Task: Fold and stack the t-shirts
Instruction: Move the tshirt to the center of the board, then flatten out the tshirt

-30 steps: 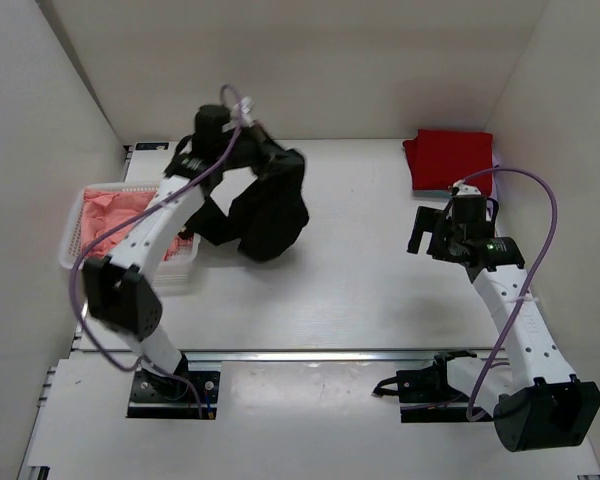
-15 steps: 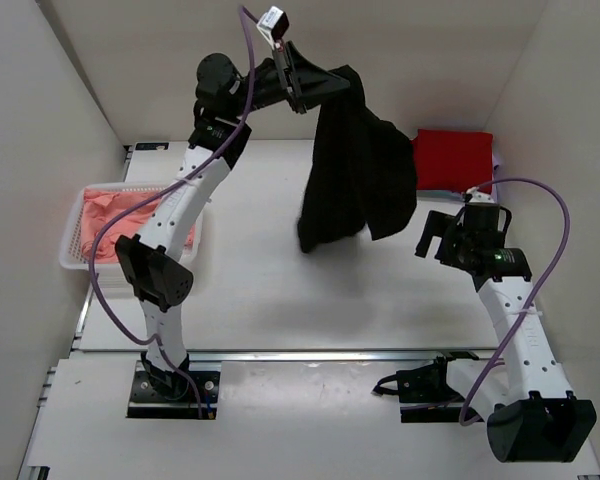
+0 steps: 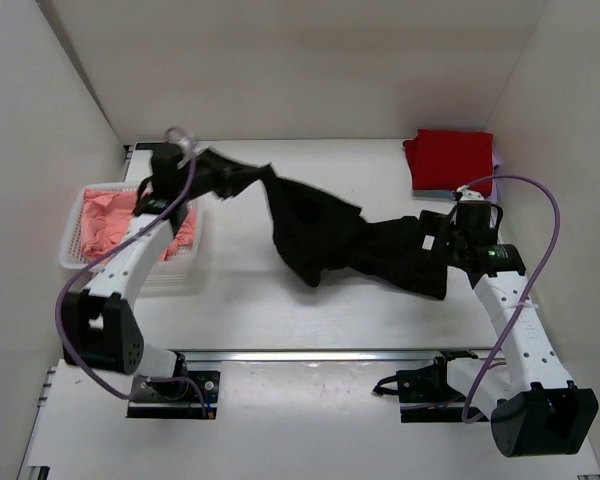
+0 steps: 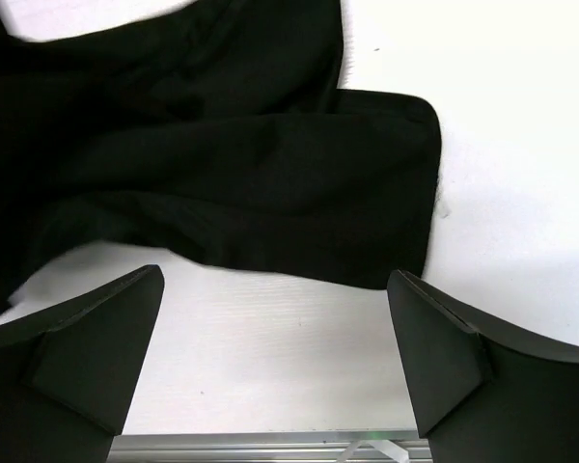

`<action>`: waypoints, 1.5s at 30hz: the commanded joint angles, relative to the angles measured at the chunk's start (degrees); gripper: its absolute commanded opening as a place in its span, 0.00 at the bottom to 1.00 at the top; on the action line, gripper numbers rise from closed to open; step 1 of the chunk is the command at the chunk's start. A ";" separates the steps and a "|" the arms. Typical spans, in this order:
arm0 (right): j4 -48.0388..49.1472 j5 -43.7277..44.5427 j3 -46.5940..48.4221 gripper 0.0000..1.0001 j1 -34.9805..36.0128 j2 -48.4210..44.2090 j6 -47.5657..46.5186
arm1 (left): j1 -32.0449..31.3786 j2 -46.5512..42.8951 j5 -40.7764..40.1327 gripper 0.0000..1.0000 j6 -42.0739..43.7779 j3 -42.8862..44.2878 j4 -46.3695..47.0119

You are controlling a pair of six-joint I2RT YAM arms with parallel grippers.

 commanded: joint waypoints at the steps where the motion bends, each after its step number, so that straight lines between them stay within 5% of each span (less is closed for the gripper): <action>1: -0.27 2.96 1.51 0.99 2.39 1.29 -1.55 | 8.67 -10.88 -11.36 0.34 13.98 -9.23 -14.39; 7: -1.68 3.42 2.04 1.00 6.96 5.77 -2.96 | 5.10 -7.29 -11.55 0.48 24.11 -7.75 -18.10; 21: 3.68 7.46 -1.82 0.91 1.08 14.74 -1.03 | -4.84 4.92 -23.22 0.49 39.48 -8.28 -29.26; 32: 5.70 7.10 -4.73 0.96 2.48 23.44 0.72 | -12.56 1.24 -25.43 0.48 38.62 -16.00 -31.64; 41: 5.36 8.95 -1.92 0.97 5.47 31.88 2.66 | -17.23 10.72 -27.01 0.55 38.09 -17.07 -26.36; 44: 3.60 8.60 -0.07 0.81 6.26 34.87 2.23 | -19.60 15.81 -28.23 0.58 39.13 -14.44 -27.06; 45: 2.73 6.86 0.19 0.54 6.35 35.57 2.40 | -20.48 16.88 -28.50 0.58 39.23 -13.65 -28.11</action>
